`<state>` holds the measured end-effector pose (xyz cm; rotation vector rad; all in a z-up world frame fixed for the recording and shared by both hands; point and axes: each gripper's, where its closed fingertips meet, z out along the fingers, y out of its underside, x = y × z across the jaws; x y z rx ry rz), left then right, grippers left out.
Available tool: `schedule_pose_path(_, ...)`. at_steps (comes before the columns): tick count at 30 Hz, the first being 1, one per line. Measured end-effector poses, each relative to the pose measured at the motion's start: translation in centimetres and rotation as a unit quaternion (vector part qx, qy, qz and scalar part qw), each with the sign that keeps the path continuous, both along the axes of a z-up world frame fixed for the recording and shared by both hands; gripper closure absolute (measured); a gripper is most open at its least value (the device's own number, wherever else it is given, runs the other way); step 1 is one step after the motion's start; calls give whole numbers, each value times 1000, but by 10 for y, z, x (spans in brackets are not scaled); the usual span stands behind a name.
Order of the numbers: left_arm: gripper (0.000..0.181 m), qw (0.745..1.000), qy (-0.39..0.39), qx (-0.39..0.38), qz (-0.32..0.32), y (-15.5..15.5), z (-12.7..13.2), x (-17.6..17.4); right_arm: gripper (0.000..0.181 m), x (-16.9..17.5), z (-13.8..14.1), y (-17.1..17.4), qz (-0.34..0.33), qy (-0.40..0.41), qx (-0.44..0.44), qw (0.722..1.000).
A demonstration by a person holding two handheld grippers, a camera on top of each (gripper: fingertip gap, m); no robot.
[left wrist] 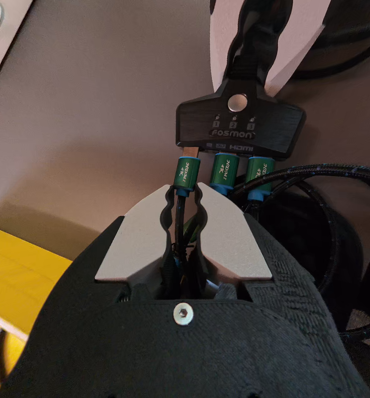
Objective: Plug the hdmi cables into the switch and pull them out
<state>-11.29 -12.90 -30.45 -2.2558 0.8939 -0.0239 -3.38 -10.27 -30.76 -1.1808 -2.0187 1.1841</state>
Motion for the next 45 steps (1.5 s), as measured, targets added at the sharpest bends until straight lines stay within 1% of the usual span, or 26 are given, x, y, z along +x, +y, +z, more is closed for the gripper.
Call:
schedule_pose_path(3,163,999,41,-20,-6,4,-2,-3,148,-1,0,2,-5,-4,-7,1000)
schedule_pose_path(6,163,998,33,-53,-23,1,-7,-2,148,0,-4,1,3,-24,-16,1000)
schedule_pose_path(8,163,998,16,-57,-20,2,-9,-1,146,2,-6,0,11,-52,-44,998)
schedule_pose_path(9,163,998,9,-53,-16,2,-9,-1,142,3,-3,-2,17,-63,-75,995)
schedule_pose_path(10,163,999,7,-46,-12,2,-9,-1,134,5,3,-4,26,-75,-113,990)
schedule_pose_path(11,163,999,11,-37,-10,2,-8,-2,130,5,12,-4,32,-72,-151,985)
schedule_pose_path(13,163,1000,22,-10,-9,3,-6,-3,131,1,37,4,24,-43,-189,981)
schedule_pose_path(15,163,999,38,19,-12,4,-1,-4,139,-9,54,13,11,-22,-155,988)
schedule_pose_path(17,164,997,57,42,-19,4,2,-5,142,-23,58,9,26,-36,-93,995)
schedule_pose_path(19,165,995,76,61,-25,5,3,-6,141,-42,53,-3,54,-64,-56,995)
schedule_pose_path(20,165,994,82,69,-26,5,4,-5,140,-53,49,-10,68,-79,-53,993)
schedule_pose_path(23,167,991,94,91,-25,5,6,-6,140,-70,26,-25,106,-165,-58,979)
schedule_pose_path(24,167,990,98,99,-26,5,7,-7,140,-73,18,-26,108,-190,-48,975)
schedule_pose_path(26,167,988,103,110,-30,5,7,-6,146,-75,7,-27,117,-223,-40,967)
schedule_pose_path(27,167,987,106,115,-32,5,7,-6,158,-74,7,-31,132,-229,-51,963)
schedule_pose_path(29,167,986,102,125,-34,5,9,-7,159,-75,9,-30,141,-210,-44,967)
schedule_pose_path(31,167,991,55,117,-23,3,15,-5,159,-74,13,-29,163,-161,-22,973)
schedule_pose_path(33,162,996,-22,87,-6,-1,24,-5,159,-72,16,-27,194,-95,32,976)
schedule_pose_path(34,164,996,-59,61,-6,-5,26,-3,159,-71,17,-26,205,-64,66,974)
schedule_pose_path(35,164,996,-84,34,-13,-9,26,-1,159,-71,18,-24,212,-37,97,972)
schedule_pose_path(36,167,995,-94,19,-16,-11,26,0,159,-72,20,-25,215,-14,115,970)
schedule_pose_path(38,174,996,-84,20,-23,-10,26,-1,159,-73,22,-25,214,6,125,969)
schedule_pose_path(41,174,998,-60,20,-31,-9,21,-1,159,-71,18,-25,210,14,134,968)
schedule_pose_path(44,174,998,-49,22,-32,-11,15,2,159,-64,21,-26,205,-3,89,975)
schedule_pose_path(45,174,999,-35,13,-32,-13,9,1,154,-60,27,-22,199,-10,71,977)
